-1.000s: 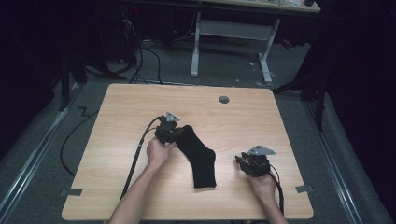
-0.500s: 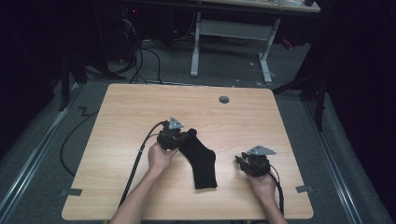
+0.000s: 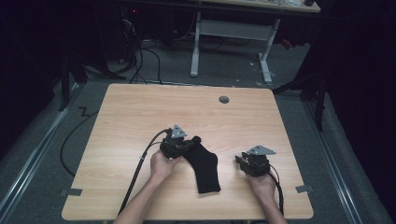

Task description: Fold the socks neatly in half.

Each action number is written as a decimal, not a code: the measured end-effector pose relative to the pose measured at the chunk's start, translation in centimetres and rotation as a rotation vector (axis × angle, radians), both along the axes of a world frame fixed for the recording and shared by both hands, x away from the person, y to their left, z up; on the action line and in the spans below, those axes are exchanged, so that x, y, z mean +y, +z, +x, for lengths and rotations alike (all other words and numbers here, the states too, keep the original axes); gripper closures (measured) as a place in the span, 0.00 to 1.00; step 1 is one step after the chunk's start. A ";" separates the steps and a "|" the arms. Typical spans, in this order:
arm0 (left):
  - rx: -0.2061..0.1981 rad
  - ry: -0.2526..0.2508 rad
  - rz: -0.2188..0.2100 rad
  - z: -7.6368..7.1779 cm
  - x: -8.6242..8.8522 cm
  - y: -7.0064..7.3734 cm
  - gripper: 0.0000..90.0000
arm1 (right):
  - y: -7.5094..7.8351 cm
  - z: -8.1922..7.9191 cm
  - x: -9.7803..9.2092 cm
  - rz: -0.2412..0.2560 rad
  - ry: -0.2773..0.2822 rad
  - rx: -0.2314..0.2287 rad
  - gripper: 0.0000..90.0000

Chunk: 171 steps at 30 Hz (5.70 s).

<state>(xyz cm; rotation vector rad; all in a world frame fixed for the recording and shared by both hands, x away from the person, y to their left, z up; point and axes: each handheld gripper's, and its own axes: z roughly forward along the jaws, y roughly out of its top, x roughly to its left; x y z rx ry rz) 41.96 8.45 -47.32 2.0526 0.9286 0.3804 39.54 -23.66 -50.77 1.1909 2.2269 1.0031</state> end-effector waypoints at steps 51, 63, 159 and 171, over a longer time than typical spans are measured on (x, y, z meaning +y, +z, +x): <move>-0.068 -0.086 0.087 -1.4 -1.5 -1.3 0.91 | 0.2 -0.7 7.1 0.030 0.253 0.055 0.84; -0.006 -0.072 0.032 -1.0 -1.1 -2.4 0.77 | 0.2 -0.7 7.4 0.026 0.243 0.050 0.82; 0.153 0.119 0.051 3.5 1.7 -2.1 0.51 | 3.4 3.2 13.8 0.068 0.261 0.029 0.92; 0.137 0.125 0.071 3.4 1.4 -2.1 0.50 | 1.8 3.9 14.7 0.019 0.270 0.086 0.91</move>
